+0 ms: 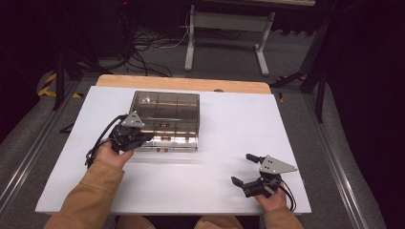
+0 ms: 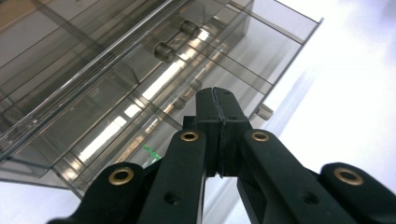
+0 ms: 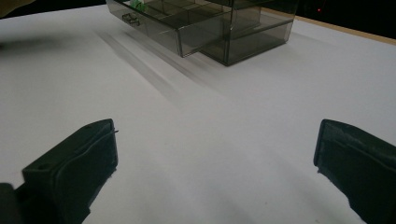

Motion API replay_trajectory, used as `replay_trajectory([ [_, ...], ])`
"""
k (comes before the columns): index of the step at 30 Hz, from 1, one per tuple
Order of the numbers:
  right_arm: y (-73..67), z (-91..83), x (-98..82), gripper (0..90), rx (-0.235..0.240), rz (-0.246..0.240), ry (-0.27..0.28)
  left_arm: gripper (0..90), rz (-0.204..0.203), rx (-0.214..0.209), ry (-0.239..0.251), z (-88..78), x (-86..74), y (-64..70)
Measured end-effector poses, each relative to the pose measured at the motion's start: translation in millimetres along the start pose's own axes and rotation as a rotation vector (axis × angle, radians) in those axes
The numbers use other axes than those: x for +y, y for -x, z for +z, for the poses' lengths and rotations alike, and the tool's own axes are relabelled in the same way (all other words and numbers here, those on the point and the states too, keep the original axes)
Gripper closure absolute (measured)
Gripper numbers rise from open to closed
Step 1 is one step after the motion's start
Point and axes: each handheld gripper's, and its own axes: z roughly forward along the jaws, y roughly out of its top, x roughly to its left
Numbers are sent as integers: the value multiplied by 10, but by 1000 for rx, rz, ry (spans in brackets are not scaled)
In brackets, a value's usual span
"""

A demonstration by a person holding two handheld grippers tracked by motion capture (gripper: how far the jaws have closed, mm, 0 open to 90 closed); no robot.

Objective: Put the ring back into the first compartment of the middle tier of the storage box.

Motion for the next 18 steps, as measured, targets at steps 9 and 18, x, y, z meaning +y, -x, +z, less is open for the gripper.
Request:
replay_trajectory([
  [9, 1, -1, 1, 0, 0, 1, 0, 900, 35, -53, -37, 14, 26, 44],
  [18, 0, 2, 2, 0, 1, 0, 0, 900, 65, -99, -86, 38, 25, 81],
])
